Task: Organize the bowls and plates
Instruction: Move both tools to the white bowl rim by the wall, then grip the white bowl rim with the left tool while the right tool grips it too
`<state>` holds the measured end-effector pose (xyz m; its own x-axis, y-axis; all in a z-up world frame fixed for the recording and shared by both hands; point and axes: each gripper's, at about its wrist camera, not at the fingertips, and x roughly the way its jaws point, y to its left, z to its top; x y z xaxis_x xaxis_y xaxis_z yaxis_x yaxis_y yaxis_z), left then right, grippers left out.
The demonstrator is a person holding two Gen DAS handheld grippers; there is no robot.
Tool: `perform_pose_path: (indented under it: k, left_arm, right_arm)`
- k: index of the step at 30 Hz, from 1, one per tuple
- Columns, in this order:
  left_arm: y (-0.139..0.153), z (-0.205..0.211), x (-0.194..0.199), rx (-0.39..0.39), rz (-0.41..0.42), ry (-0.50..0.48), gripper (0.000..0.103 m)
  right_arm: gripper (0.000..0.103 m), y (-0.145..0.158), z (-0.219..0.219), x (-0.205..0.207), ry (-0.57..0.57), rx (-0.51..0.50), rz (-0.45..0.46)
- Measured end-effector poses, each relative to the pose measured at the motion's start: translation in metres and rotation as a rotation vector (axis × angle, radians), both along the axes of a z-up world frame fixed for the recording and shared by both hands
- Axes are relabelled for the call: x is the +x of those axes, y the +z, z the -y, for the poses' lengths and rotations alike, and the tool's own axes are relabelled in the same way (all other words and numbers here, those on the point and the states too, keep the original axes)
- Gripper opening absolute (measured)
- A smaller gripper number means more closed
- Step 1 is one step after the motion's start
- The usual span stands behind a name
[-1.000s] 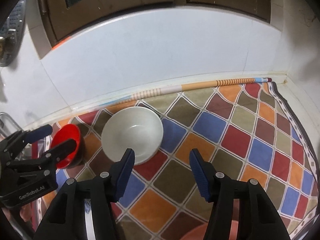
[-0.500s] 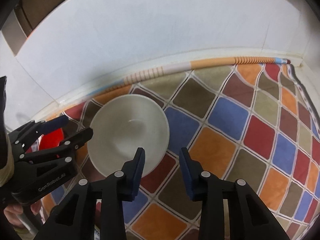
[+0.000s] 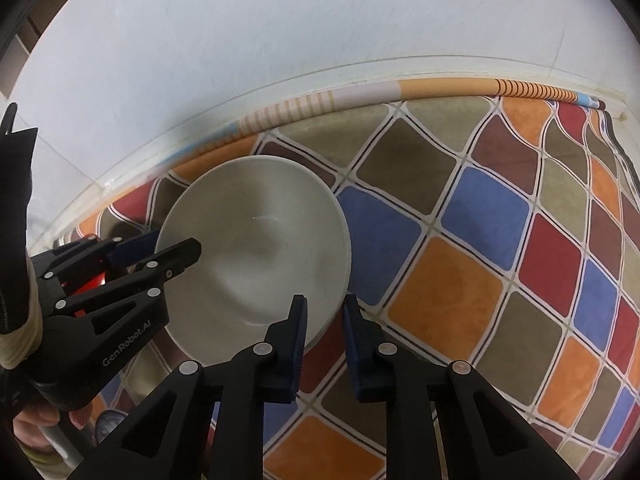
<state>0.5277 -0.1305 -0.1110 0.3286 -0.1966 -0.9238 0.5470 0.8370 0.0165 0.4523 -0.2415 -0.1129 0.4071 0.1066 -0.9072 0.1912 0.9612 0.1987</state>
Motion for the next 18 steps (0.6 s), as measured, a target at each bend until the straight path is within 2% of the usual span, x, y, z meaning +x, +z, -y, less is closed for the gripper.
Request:
perform_pose_path:
  k: [3,11,18]
  left_arm:
    - [0.001,0.001,-0.003,0.008,0.022,-0.005,0.017]
    - [0.016,-0.009,-0.01,-0.053,0.013,0.008,0.017]
    - [0.036,-0.011,-0.027,-0.107,0.023,-0.001,0.017]
  right_arm:
    - [0.016,-0.001,0.0,0.002,-0.005,0.003,-0.003]
    - [0.015,0.001,0.007,0.0,-0.032,0.038,-0.005]
    - [0.015,0.015,0.014,-0.016,-0.046,0.045,0.028]
